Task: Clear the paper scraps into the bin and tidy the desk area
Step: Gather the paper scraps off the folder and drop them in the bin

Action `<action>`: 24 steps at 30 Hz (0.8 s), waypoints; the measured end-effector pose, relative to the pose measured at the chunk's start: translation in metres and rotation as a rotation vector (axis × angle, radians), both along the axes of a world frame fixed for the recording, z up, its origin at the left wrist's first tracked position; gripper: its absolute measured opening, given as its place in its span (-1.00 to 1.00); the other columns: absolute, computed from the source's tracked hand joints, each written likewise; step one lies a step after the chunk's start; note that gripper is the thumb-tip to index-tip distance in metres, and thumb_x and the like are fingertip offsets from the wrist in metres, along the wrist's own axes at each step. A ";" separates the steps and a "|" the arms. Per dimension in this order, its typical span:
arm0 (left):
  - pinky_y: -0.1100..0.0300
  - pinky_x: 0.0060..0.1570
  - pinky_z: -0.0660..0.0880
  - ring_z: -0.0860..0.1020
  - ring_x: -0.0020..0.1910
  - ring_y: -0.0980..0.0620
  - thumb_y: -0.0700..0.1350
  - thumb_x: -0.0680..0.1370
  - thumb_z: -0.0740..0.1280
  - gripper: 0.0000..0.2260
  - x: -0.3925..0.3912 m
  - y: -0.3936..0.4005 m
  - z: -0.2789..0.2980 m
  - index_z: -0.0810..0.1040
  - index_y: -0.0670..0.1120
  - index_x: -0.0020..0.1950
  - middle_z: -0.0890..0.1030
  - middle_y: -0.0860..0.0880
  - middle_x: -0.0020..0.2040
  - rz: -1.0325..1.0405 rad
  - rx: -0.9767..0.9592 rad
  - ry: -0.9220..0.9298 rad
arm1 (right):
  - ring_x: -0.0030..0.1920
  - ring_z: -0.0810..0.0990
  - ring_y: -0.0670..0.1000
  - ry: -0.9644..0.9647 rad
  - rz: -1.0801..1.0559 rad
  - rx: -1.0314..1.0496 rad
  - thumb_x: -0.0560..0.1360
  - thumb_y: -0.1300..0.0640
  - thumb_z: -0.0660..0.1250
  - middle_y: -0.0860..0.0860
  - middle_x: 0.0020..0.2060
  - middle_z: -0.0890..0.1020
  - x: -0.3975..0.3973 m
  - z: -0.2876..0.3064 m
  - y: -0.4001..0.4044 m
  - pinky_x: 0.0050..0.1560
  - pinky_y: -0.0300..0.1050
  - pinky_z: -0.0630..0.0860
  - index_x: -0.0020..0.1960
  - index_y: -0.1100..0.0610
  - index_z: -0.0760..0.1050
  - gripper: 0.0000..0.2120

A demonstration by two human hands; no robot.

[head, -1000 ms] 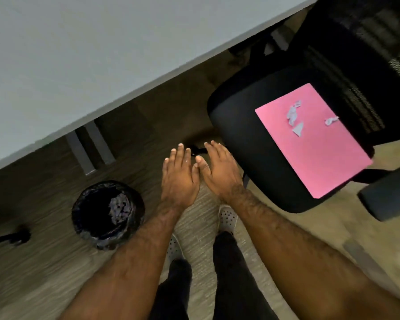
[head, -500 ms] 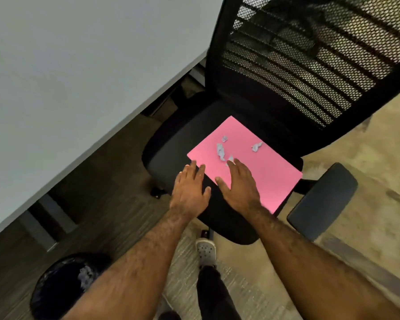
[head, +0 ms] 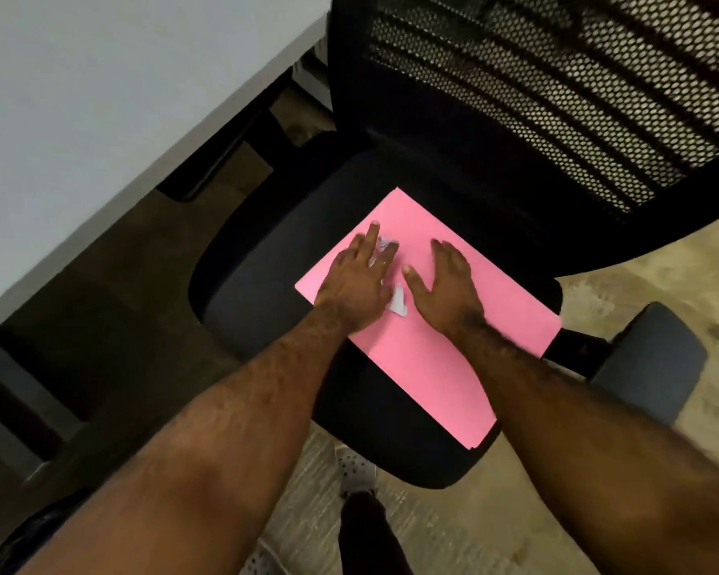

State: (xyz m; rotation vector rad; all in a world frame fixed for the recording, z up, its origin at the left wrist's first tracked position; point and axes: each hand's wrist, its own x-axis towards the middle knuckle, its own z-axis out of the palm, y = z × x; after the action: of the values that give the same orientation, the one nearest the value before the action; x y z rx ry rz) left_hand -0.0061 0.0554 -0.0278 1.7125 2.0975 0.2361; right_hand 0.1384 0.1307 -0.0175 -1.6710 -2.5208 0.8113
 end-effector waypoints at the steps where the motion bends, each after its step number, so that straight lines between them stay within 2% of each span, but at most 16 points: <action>1: -0.08 0.48 0.03 -0.03 0.55 -0.16 0.06 0.61 0.14 -0.44 -0.002 0.004 -0.004 0.02 0.01 0.57 -0.11 -0.12 0.59 -0.028 0.018 0.010 | 0.50 0.18 0.14 0.013 0.027 0.037 0.57 -0.16 0.16 0.15 0.50 0.25 -0.004 -0.003 -0.005 0.47 0.09 0.20 0.52 0.17 0.14 -0.36; 3: -0.10 0.48 0.07 0.03 0.54 -0.18 0.04 0.61 0.14 -0.48 -0.005 0.011 -0.010 0.10 -0.01 0.55 -0.01 -0.13 0.59 -0.069 0.032 0.020 | 0.44 0.28 0.14 0.047 0.063 0.088 0.58 -0.14 0.14 0.16 0.43 0.35 -0.009 -0.009 -0.019 0.44 0.07 0.25 0.47 0.19 0.25 -0.42; 5: -0.10 0.46 0.16 0.18 0.49 -0.17 0.00 0.60 0.17 -0.54 -0.009 0.013 -0.013 0.25 -0.06 0.49 0.20 -0.16 0.54 -0.104 0.056 0.045 | 0.34 0.38 0.14 0.059 0.104 0.156 0.58 -0.12 0.15 0.18 0.33 0.46 -0.011 -0.016 -0.033 0.37 0.05 0.33 0.37 0.20 0.37 -0.50; 7: -0.04 0.33 0.32 0.37 0.32 -0.15 -0.03 0.58 0.22 -0.65 -0.012 0.009 -0.016 0.44 -0.10 0.34 0.44 -0.17 0.36 -0.125 0.133 0.082 | 0.16 0.49 0.14 0.016 0.174 0.269 0.58 -0.09 0.16 0.16 0.17 0.55 -0.011 -0.024 -0.045 0.19 0.04 0.44 0.23 0.17 0.47 -0.60; 8: -0.01 0.21 0.38 0.42 0.21 -0.13 -0.04 0.57 0.23 -0.71 -0.013 0.006 -0.018 0.48 -0.11 0.26 0.50 -0.16 0.25 -0.130 0.164 0.111 | 0.06 0.51 0.13 -0.028 0.219 0.315 0.58 -0.08 0.16 0.15 0.08 0.57 -0.011 -0.027 -0.049 0.08 0.03 0.47 0.17 0.16 0.49 -0.64; 11: 0.02 -0.07 0.43 0.45 -0.04 -0.11 -0.06 0.59 0.22 -0.80 -0.016 -0.010 -0.025 0.51 -0.14 0.11 0.54 -0.14 0.05 -0.061 0.218 0.172 | -0.17 0.50 0.12 -0.139 0.352 0.363 0.58 -0.06 0.19 0.14 -0.13 0.58 -0.010 -0.031 -0.055 -0.15 0.00 0.48 0.02 0.17 0.53 -0.69; 15: 0.09 -0.40 0.31 0.51 -0.27 -0.14 0.00 0.61 0.21 -0.76 -0.015 -0.034 -0.033 0.52 -0.16 -0.03 0.55 -0.14 -0.13 0.099 0.222 0.154 | -0.34 0.55 0.18 -0.065 0.476 0.343 0.54 0.05 0.34 0.16 -0.32 0.61 -0.008 -0.031 -0.056 -0.35 -0.06 0.46 -0.17 0.21 0.57 -0.77; 18: 0.10 -0.38 0.28 0.56 -0.30 -0.15 0.06 0.64 0.13 -0.67 -0.015 -0.049 -0.031 0.53 -0.15 -0.04 0.58 -0.13 -0.15 0.143 0.181 0.132 | -0.34 0.55 0.23 -0.027 0.468 0.282 0.57 0.03 0.28 0.20 -0.31 0.61 -0.009 -0.029 -0.052 -0.33 -0.06 0.40 -0.16 0.24 0.55 -0.71; 21: 0.09 -0.34 0.28 0.57 -0.30 -0.17 0.07 0.65 0.09 -0.62 -0.020 -0.069 -0.021 0.53 -0.16 -0.09 0.61 -0.13 -0.18 0.240 0.154 0.098 | -0.26 0.56 0.22 0.005 0.407 0.214 0.60 -0.06 0.15 0.21 -0.22 0.62 -0.022 -0.019 -0.056 -0.24 -0.03 0.45 -0.11 0.24 0.54 -0.60; 24: 0.06 -0.40 0.35 0.56 -0.39 -0.22 0.03 0.62 0.20 -0.64 -0.024 -0.104 -0.006 0.53 -0.19 -0.23 0.60 -0.17 -0.30 0.432 0.199 0.052 | -0.29 0.54 0.24 0.098 0.419 0.215 0.59 -0.11 0.10 0.19 -0.27 0.60 -0.046 -0.005 -0.087 -0.31 0.04 0.48 -0.18 0.23 0.51 -0.55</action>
State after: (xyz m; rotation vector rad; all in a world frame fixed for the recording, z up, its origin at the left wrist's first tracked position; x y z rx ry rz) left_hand -0.0300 -0.0484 -0.0334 1.3546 2.5387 0.5482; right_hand 0.0929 0.0439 -0.0222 -1.0314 -2.8068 0.5882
